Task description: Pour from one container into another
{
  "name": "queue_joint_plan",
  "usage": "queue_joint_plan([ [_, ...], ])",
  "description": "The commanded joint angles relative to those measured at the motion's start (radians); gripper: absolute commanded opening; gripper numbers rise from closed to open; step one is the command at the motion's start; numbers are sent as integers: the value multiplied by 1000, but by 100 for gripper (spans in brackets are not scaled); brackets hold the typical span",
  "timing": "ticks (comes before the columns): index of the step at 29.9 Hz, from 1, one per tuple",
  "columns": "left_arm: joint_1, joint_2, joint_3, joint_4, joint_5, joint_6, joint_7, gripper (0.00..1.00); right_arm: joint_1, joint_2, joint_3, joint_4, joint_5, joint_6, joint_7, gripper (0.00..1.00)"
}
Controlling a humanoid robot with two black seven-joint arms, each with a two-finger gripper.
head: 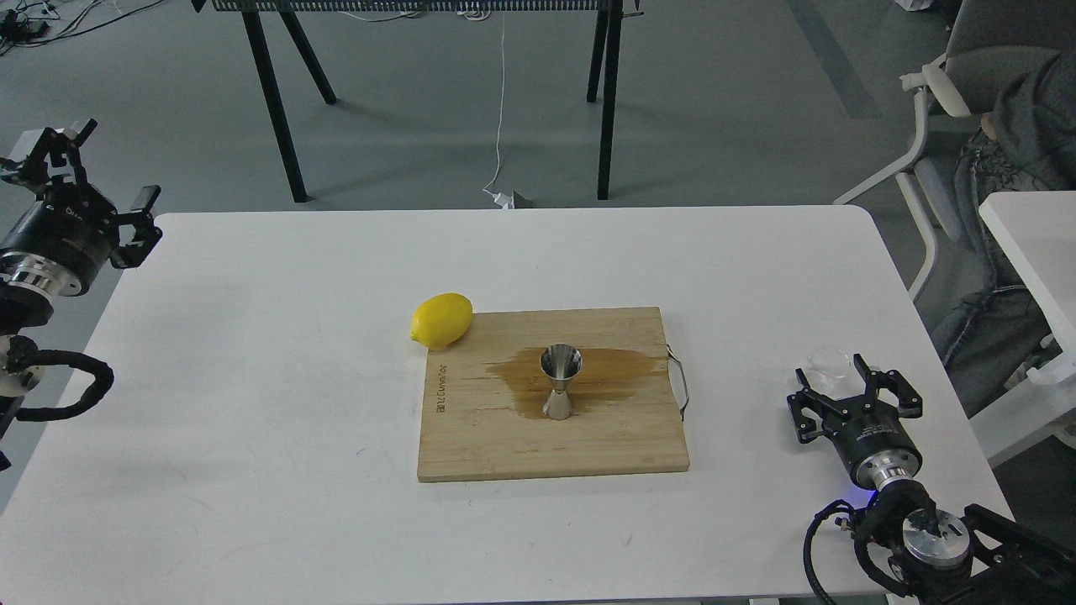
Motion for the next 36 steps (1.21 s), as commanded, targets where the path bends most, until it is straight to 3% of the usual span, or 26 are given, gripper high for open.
queue_joint_plan([
  [1, 0, 0, 0, 0, 1, 0, 0, 100, 0, 1, 0, 0, -1, 0, -2, 72],
  [36, 2, 0, -1, 14, 0, 0, 0, 100, -3, 1, -3, 0, -7, 0, -13, 54],
])
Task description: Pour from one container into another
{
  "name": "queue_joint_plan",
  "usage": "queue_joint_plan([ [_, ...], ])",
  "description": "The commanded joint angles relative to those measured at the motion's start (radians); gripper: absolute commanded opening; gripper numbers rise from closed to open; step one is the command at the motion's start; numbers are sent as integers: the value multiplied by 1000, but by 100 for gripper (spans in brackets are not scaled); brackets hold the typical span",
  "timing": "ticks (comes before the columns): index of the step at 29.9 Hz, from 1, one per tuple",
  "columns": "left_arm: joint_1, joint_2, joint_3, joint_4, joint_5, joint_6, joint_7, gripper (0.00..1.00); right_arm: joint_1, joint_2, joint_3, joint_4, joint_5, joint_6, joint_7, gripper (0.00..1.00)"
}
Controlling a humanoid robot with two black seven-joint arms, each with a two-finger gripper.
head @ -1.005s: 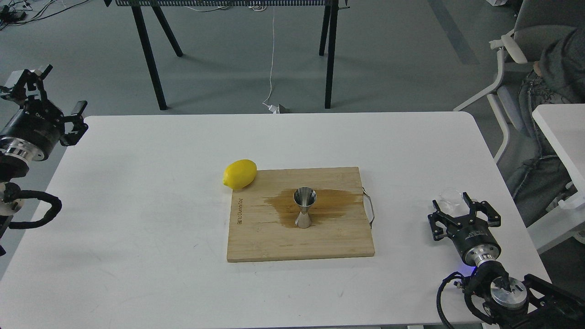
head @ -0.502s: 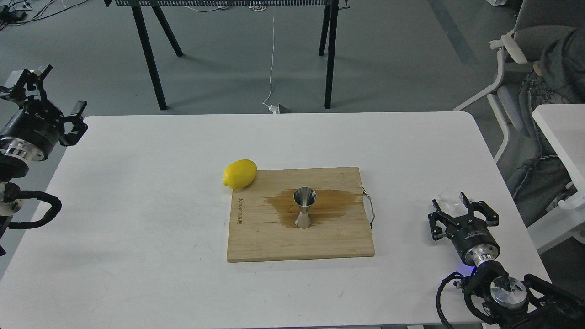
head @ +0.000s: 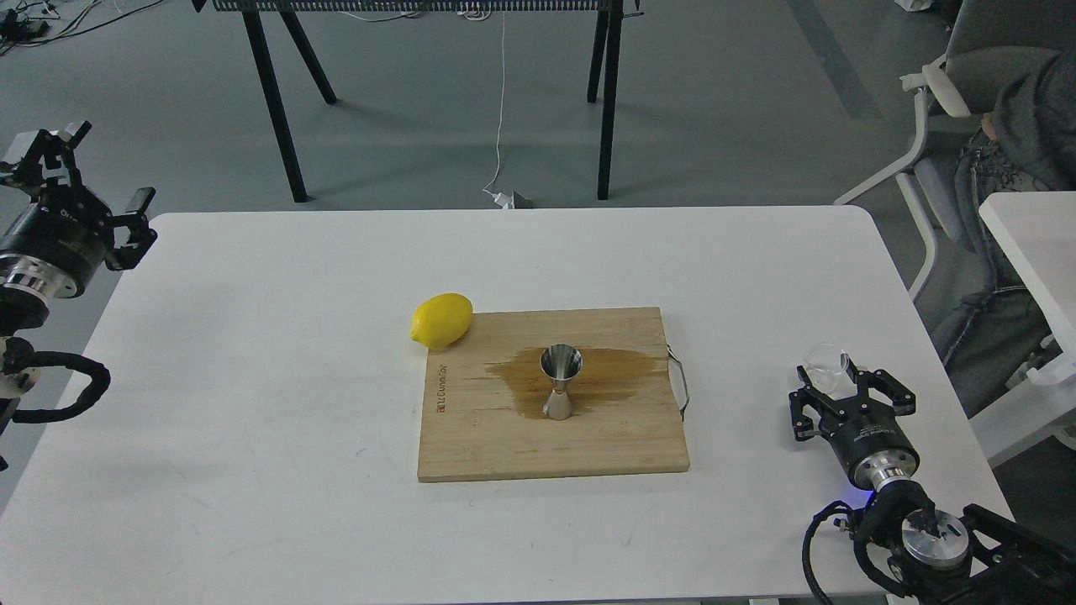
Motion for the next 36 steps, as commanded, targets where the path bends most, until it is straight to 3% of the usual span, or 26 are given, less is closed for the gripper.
queue_joint_plan([
  [1, 0, 0, 0, 0, 0, 0, 0, 100, -2, 0, -2, 0, -2, 0, -1, 53],
  [20, -1, 0, -1, 0, 0, 0, 0, 100, -3, 0, -13, 2, -8, 0, -9, 47],
  [36, -2, -15, -3, 0, 0, 0, 0, 100, 21, -14, -14, 150, -123, 0, -9, 44],
])
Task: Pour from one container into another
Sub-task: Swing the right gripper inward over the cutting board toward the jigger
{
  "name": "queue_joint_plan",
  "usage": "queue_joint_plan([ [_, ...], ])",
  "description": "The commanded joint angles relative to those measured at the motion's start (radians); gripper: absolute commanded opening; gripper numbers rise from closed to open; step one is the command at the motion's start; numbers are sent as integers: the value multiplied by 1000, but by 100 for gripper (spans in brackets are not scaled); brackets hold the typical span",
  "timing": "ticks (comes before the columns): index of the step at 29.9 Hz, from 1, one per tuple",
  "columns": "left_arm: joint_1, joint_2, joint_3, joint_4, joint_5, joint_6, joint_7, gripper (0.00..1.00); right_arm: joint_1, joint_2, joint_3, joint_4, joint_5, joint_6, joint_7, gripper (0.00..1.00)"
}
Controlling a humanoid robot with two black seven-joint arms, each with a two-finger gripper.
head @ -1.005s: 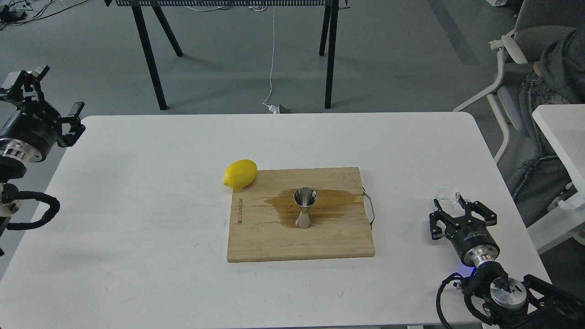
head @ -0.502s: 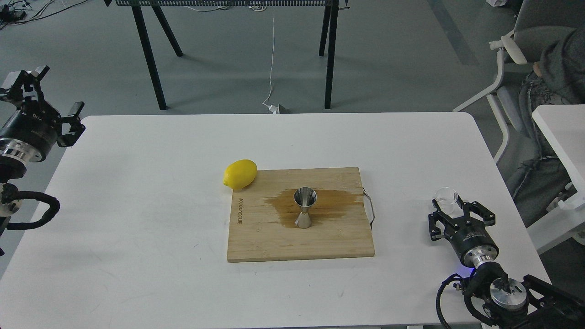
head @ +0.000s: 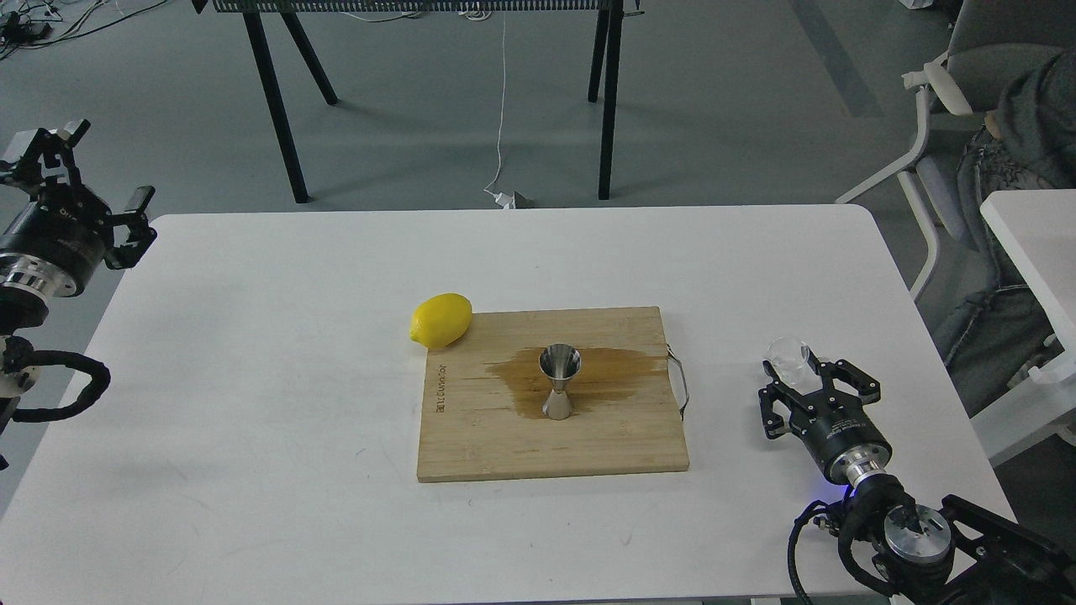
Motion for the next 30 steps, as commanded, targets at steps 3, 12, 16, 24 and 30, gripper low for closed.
queue_joint_plan([
  [3, 1, -7, 0, 0, 0, 0, 0, 100, 11, -1, 1, 54, -61, 1, 1, 44],
  [12, 1, -9, 0, 0, 0, 0, 0, 100, 74, -6, -1, 175, -227, 1, -1, 43],
  [16, 3, -15, -2, 0, 0, 0, 0, 100, 112, -14, -1, 239, -303, 1, -14, 43],
  [24, 3, -27, -3, 0, 0, 0, 0, 100, 189, -14, -5, 305, -428, 1, -77, 43],
  [30, 4, -29, -5, 0, -2, 0, 0, 100, 263, -21, -67, 331, -491, 1, -102, 43],
])
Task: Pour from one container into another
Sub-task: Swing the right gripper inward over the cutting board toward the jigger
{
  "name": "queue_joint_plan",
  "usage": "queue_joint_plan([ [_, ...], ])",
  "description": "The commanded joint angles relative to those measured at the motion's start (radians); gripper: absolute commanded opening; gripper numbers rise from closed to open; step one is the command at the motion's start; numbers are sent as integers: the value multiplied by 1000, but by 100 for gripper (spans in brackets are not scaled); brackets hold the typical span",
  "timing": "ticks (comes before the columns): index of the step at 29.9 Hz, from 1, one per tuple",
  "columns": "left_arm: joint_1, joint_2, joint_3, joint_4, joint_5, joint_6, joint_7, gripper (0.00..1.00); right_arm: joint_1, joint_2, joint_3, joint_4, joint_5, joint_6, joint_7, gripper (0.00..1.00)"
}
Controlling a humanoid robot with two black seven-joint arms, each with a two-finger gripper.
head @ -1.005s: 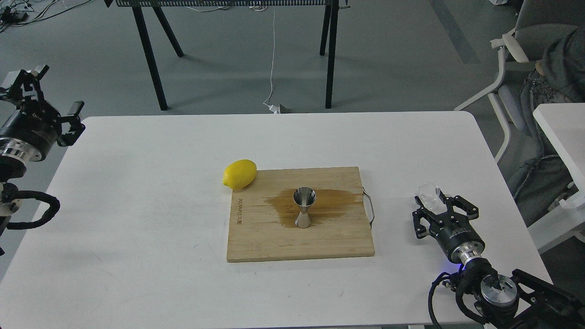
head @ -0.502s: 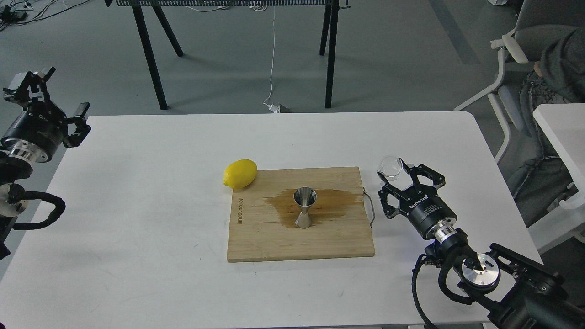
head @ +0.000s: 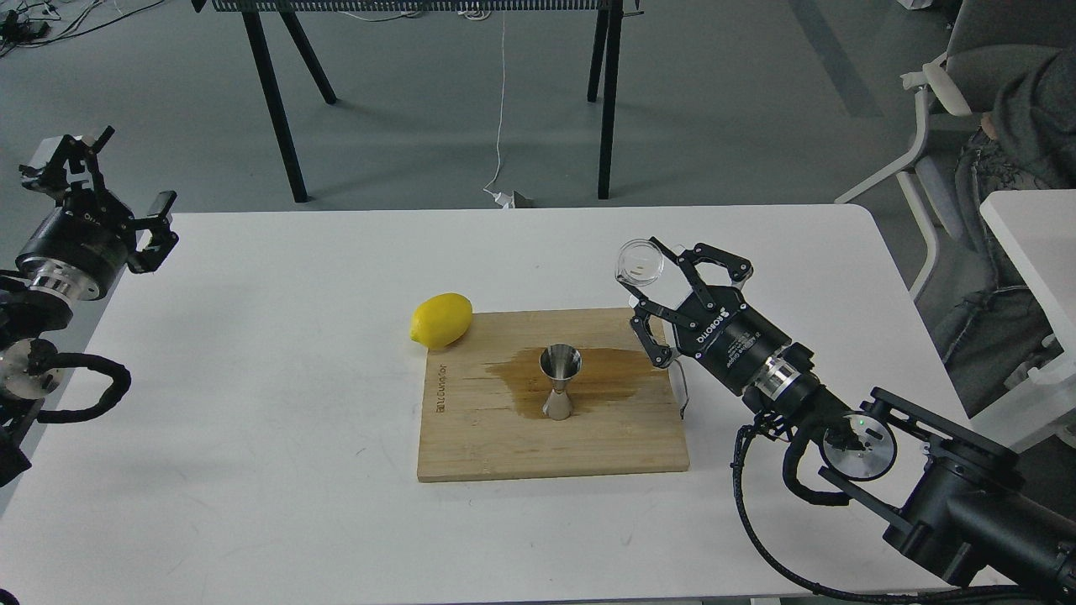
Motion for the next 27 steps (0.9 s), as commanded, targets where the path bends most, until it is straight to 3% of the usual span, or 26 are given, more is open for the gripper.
queue_joint_plan([
  [1, 4, -1, 0, 0, -1, 0, 0, 100, 59, -14, -58, 18, -34, 0, -4, 43],
  [11, 17, -1, -3, -2, -2, 0, 0, 100, 177, -61, -175, 40, -180, 0, -17, 43],
  [27, 23, -1, -3, -2, -2, 0, 0, 100, 216, -97, -181, 52, -407, -4, -69, 43],
])
